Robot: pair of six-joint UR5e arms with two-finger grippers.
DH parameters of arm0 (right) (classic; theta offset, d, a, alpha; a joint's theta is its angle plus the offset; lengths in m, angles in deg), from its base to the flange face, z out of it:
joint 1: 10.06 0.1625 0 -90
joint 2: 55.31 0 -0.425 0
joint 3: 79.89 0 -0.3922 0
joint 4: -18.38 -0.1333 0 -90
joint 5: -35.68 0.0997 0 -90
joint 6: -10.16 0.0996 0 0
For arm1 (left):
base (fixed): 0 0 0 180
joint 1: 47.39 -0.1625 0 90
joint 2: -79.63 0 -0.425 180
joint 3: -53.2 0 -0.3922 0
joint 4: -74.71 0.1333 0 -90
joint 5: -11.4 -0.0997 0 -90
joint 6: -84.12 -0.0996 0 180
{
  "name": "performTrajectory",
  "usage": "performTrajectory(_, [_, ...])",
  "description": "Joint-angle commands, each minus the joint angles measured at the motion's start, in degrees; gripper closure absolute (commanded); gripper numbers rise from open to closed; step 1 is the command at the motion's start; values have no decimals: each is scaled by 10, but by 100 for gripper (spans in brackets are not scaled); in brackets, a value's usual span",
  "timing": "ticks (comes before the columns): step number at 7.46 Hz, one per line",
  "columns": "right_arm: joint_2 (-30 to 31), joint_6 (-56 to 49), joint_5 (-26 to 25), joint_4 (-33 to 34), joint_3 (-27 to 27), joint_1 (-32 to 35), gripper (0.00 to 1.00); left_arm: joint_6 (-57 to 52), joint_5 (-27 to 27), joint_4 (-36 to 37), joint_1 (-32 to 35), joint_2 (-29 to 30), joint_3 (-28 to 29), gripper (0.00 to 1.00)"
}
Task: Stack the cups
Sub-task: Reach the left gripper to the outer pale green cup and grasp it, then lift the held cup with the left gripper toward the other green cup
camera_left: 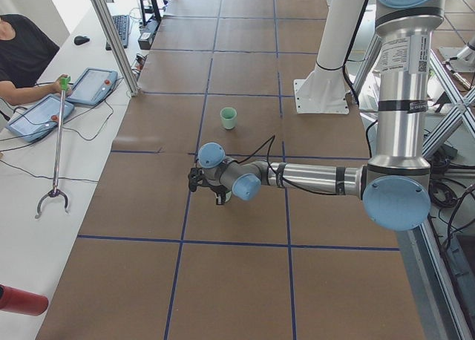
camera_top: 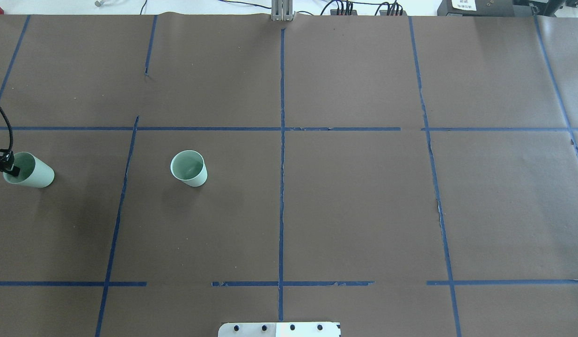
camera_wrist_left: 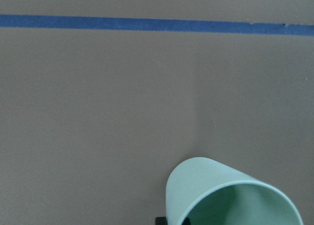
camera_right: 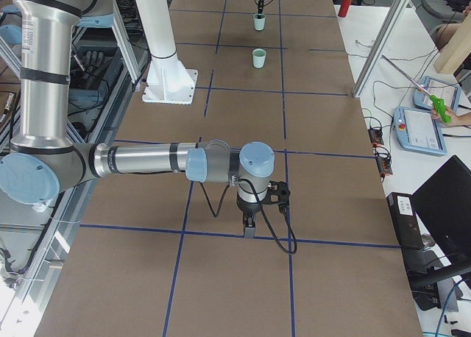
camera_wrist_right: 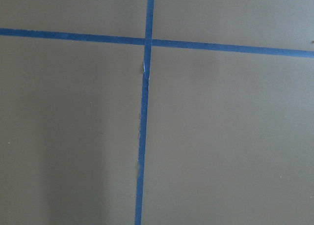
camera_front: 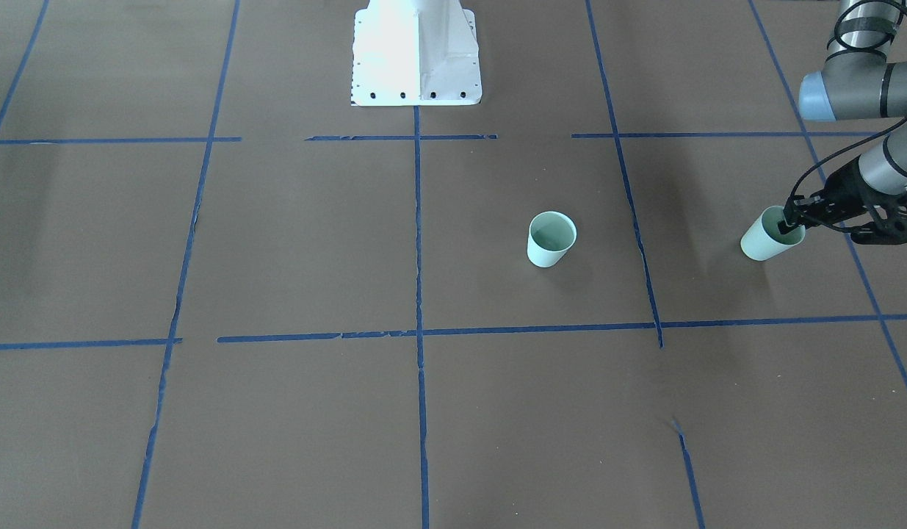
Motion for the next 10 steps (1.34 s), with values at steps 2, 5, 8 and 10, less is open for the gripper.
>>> performTrajectory(2, [0,0,0,0,0,0,0,2,0,38,6,-7,-71,100])
performTrajectory(5, [0,1,0,1,0,0,0,1,0,204,8,4,-192,100])
performTrajectory(8, [0,0,0,1,-1,0,0,141,-1,289,4,89,-231,100])
performTrajectory(10, [0,0,0,0,-1,0,0,252,-1,289,-45,149,-228,100])
